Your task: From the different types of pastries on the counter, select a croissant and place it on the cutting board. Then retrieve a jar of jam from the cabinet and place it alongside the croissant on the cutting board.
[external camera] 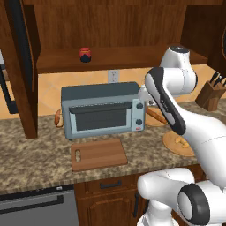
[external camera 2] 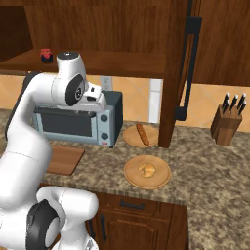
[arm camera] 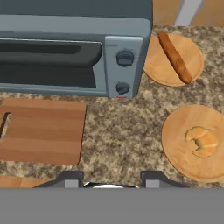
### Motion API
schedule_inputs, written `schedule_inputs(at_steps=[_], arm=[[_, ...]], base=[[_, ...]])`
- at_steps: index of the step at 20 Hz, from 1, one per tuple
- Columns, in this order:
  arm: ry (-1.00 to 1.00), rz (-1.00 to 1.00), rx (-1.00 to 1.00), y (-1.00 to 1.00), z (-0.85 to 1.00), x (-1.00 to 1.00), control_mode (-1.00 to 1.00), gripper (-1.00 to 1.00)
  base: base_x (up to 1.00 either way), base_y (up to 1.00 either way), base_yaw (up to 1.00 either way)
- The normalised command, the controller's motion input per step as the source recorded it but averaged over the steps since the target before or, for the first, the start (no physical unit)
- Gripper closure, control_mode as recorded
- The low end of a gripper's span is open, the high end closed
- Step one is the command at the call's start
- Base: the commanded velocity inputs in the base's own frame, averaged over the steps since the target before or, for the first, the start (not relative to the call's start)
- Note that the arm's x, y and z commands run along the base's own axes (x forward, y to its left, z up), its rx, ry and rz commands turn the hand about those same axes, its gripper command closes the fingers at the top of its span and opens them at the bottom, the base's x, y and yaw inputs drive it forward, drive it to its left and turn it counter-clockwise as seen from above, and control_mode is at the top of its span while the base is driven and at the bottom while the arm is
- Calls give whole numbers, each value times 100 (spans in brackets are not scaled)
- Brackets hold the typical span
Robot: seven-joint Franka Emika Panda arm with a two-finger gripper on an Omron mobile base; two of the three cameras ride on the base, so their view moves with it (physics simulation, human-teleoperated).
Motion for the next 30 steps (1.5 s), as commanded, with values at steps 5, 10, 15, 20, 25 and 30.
schedule_inputs(at_steps=[5,10,15,20,25,30], arm=[[8,-11,6,34,-6,-31,-100,-100],[0,0,-1,88,21,0,-100,-100],[-13,0,-6,78,81,0,-100,-100],[-24,0,-5,85,78,2,-100,-100],[-28,0,-4,75,62,0,-100,-100],[-26,0,-1,34,44,24,-100,-100]], base=[[0,0,0],[0,0,0],[0,0,0],[0,0,0],[0,0,0],[0,0,0]])
